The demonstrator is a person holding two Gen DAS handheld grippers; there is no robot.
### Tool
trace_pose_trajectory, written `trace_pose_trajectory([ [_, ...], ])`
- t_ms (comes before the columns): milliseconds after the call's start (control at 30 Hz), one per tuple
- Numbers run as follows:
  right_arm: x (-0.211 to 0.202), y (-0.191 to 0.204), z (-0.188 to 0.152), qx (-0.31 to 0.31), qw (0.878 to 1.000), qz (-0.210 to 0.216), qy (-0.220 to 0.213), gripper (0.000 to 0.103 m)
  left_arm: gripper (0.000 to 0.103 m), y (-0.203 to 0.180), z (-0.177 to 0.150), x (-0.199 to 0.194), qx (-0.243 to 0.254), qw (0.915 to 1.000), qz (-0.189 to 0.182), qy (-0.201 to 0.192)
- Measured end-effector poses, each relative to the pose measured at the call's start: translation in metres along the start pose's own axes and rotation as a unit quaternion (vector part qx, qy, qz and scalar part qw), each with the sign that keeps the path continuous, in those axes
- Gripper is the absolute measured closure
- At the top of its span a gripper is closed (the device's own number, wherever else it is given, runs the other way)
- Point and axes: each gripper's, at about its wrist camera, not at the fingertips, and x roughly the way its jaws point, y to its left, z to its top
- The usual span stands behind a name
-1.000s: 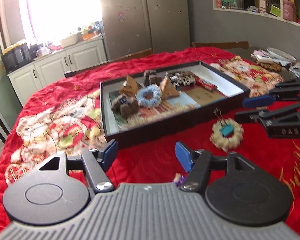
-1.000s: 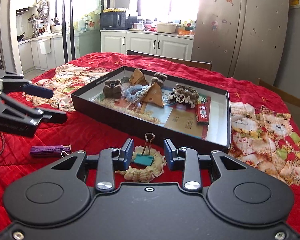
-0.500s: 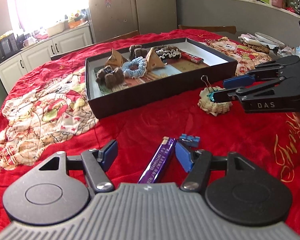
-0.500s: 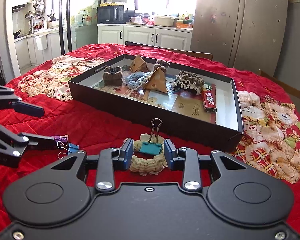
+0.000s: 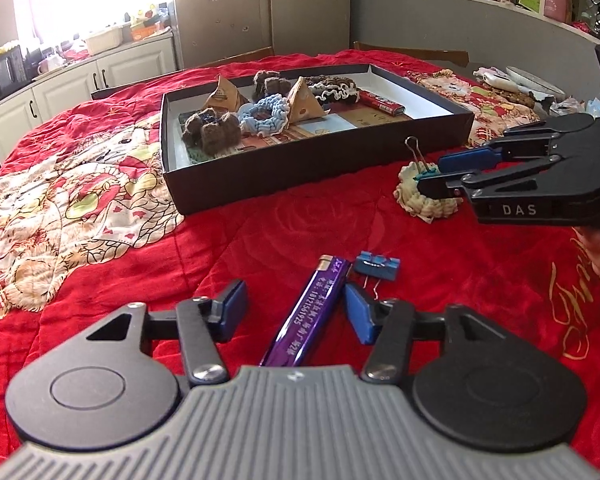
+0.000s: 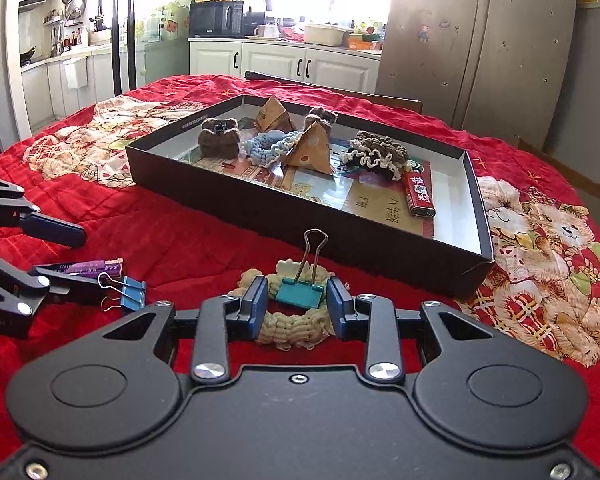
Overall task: Organize objects
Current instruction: 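Move the left tool to the purple lighter while the right tool approaches the blue binder clip, then grasp the purple lighter with the left tool while the right tool grasps the blue binder clip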
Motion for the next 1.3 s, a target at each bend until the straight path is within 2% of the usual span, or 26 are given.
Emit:
trace_pose_trajectory([
  [367,0.007,0.006,-0.003,-0.023,0.999,-0.021,0.009,0.072,0.057,0.002,-0.002,0.000,-0.009,0.9998,-0.015,-0.003],
  [633,0.008,0.008,-0.004,-0.030,0.999,-0.025,0.005,0.077,0.070,0.000,-0.001,-0.001,-0.008,0.9997,-0.023,-0.004],
  [1300,-0.010,0.006,-0.008,-0.030,0.999,-0.013,-0.017,0.078,0.078,0.001,0.001,0.000,-0.017,0.9997,-0.018,0.001],
])
